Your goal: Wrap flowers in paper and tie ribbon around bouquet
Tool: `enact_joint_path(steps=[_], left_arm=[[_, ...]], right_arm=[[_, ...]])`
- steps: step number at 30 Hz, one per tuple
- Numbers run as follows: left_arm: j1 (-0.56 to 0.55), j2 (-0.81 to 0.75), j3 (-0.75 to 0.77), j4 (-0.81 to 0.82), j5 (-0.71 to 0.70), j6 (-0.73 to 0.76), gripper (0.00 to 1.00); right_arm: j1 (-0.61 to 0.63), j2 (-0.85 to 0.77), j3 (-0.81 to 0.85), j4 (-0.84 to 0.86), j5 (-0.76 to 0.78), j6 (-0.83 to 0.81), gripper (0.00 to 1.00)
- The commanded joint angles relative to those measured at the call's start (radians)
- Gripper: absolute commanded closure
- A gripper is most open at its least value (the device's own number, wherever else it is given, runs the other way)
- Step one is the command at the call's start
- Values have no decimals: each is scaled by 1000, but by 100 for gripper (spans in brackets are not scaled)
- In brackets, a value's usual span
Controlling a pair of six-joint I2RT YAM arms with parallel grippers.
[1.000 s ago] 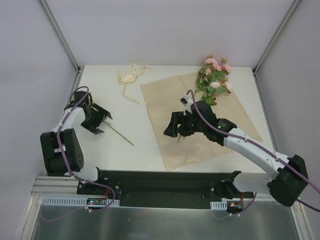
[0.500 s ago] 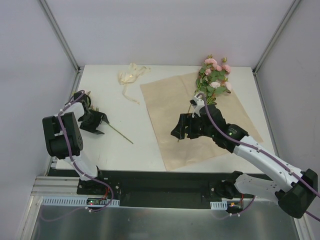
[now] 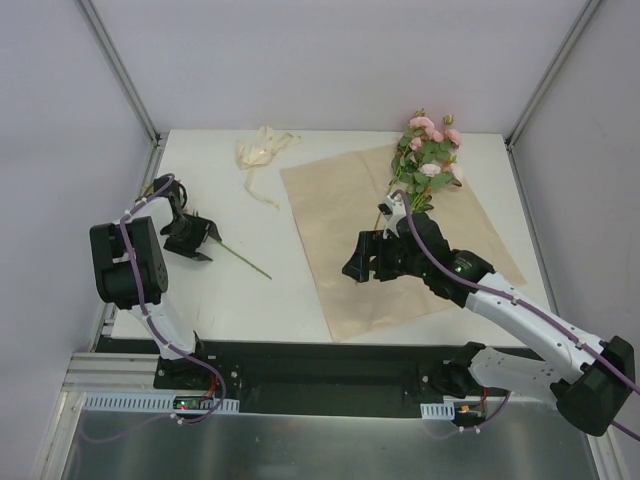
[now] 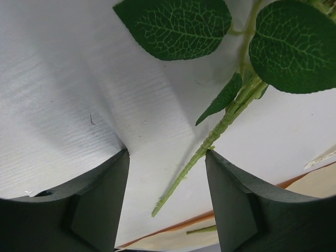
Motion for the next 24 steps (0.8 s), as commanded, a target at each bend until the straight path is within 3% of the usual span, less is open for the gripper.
enact_joint_path(steps=[1, 5, 7, 17, 21, 22, 24], left_arm=[[-30, -18, 0, 105, -24, -20, 40], [-38, -49, -6, 135, -86, -28, 31], [-38, -23, 6, 137, -78, -36, 31], [-40, 87, 72, 134, -51, -91, 48], [-43, 127, 111, 135, -17, -48, 78], [-46, 117, 114, 137, -15, -36, 94], [-69, 85, 100, 134, -23, -5, 100]], right_arm=[[4, 4, -5, 21, 13, 2, 21], [9, 13, -5, 29, 7, 2, 21], [10, 21, -3, 32, 4, 2, 21], [14, 19, -6, 26, 14, 2, 22], [18, 35, -6, 29, 13, -1, 21], [17, 39, -2, 30, 8, -4, 21], [18, 62, 3, 30, -8, -13, 20]])
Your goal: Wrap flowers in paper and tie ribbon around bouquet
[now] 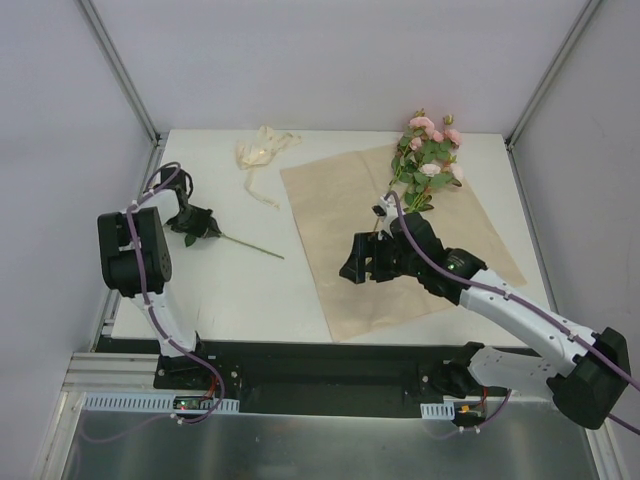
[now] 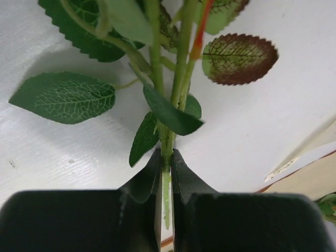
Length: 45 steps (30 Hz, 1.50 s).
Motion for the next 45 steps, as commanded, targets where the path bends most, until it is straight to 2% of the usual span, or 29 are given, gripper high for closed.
enact_joint_path(steps=[1, 6, 7, 9, 10, 12, 14, 17, 20, 24, 27, 30, 31, 34, 36, 39, 41, 42, 43, 45], left_arm=[[-42, -61, -17, 22, 0, 54, 100], [-157, -271, -114, 50, 98, 148, 100], [-241, -352, -136, 54, 107, 172, 100], [-322, -435, -169, 89, 144, 214, 100], [-411, -524, -229, 118, 153, 205, 100], [-508, -645, -325, 231, 157, 150, 100], [-654, -695, -355, 249, 73, 104, 100], [-773, -721, -392, 303, 46, 50, 100], [-833, -691, -386, 332, 38, 38, 100], [-860, -626, -343, 359, 67, 39, 100], [-867, -602, -318, 378, 92, 33, 100], [-875, -591, -298, 386, 101, 33, 100], [-875, -591, -294, 387, 107, 39, 100], [-875, -580, -275, 395, 133, 62, 100], [-875, -577, -269, 401, 155, 65, 100], [-875, -566, -259, 412, 189, 77, 100], [-874, -560, -251, 413, 212, 87, 100], [-875, -557, -245, 413, 219, 87, 100], [-875, -554, -243, 416, 225, 87, 100], [-875, -552, -239, 418, 239, 88, 100]], right_arm=[[8, 37, 8, 25, -19, -19, 20], [8, 114, 46, 57, -117, -66, 14], [6, 129, 61, 54, -134, -88, 14], [9, 178, 92, 62, -181, -100, 14], [8, 194, 100, 68, -192, -100, 13], [9, 236, 112, 101, -232, -90, 14], [12, 261, 115, 149, -261, -53, 14], [14, 283, 95, 224, -280, 5, 15], [12, 271, 55, 273, -263, 36, 18], [14, 245, 16, 307, -263, 62, 27], [12, 234, -15, 327, -264, 79, 38], [12, 234, -23, 329, -252, 82, 56], [12, 229, -27, 329, -241, 82, 71], [8, 221, -32, 329, -215, 90, 91], [2, 234, -24, 329, -221, 90, 92], [-4, 247, -11, 329, -226, 90, 99], [-4, 254, -1, 329, -240, 75, 92], [-4, 255, 3, 329, -238, 69, 85], [-4, 254, 5, 329, -234, 67, 73], [-3, 254, 8, 329, -228, 61, 72]])
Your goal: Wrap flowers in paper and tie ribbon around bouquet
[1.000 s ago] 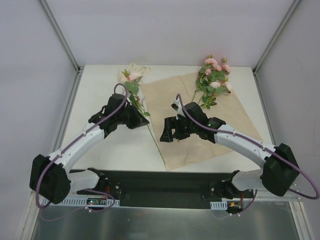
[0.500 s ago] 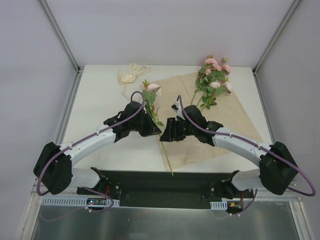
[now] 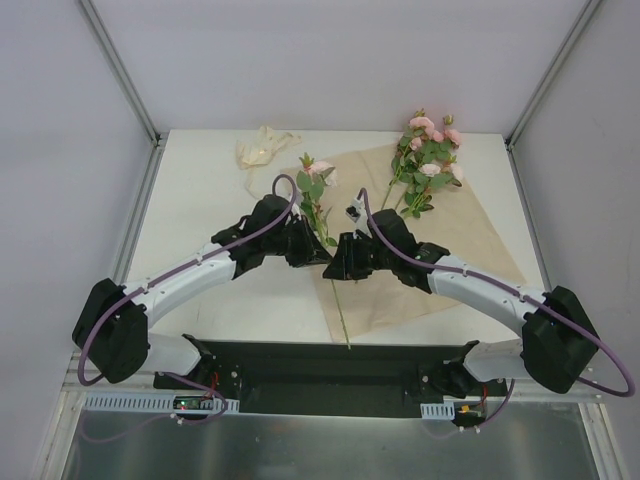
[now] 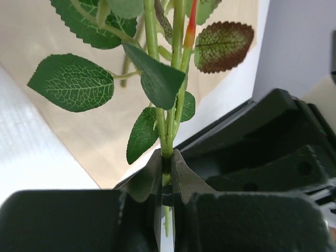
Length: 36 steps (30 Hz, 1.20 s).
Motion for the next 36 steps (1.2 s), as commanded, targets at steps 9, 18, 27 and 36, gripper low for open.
enact_joint_path(steps=[9, 18, 27, 36], left_arm=[[27, -1, 84, 56, 127, 109, 72], [169, -255, -12, 40, 196, 314, 12], [170, -351, -171, 47, 249, 259, 13], [170, -433, -247, 46, 298, 259, 13]], right_arm=[[-24, -47, 10, 42, 171, 54, 99], [-295, -32, 127, -251, 486, 99, 99], [-352, 293, 350, -226, 721, 62, 99], [-352, 473, 473, -226, 794, 57, 99]])
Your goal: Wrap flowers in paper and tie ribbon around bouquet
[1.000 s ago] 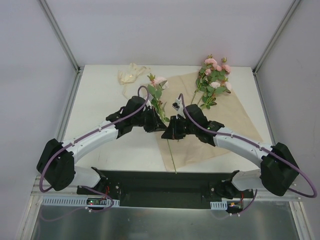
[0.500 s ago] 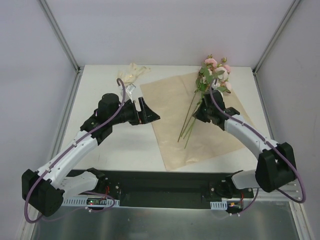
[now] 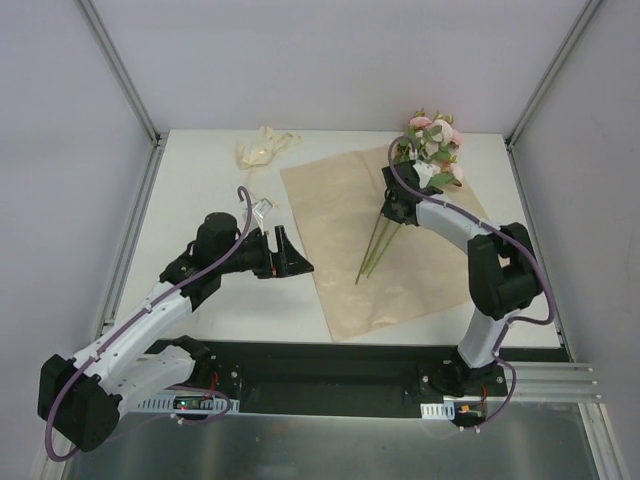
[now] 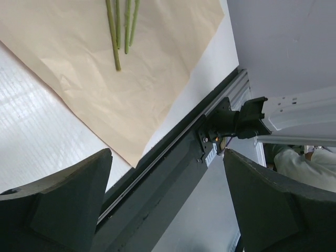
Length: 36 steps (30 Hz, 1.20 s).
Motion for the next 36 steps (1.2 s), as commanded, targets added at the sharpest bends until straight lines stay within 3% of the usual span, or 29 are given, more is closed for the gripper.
enact_joint_path(steps=[1, 7, 12, 17, 21, 25, 29, 31, 36], left_arm=[[-2, -47, -31, 29, 60, 7, 13], [-2, -81, -69, 26, 106, 13, 14], [-2, -130, -70, -18, 127, 12, 14], [6, -165, -40, -96, 124, 47, 13], [14, -123, -25, -118, 121, 70, 13], [15, 24, -25, -123, 108, 59, 17], [9, 208, -11, -101, 123, 70, 18], [-29, 302, -7, -81, 118, 70, 22], [-65, 358, -74, 24, 108, 7, 31]], right_arm=[[2, 39, 80, 7, 84, -25, 100], [1, 119, 131, 0, 86, -27, 97], [1, 159, 175, -45, 83, -34, 80], [-1, 177, 206, -95, 78, -16, 75], [13, 150, 229, -154, 87, -28, 69], [27, 75, 255, -279, 89, -86, 58], [77, -75, 159, -356, 11, -154, 33], [132, -172, 47, -350, -101, -178, 31], [353, -305, -204, -310, -168, -188, 29]])
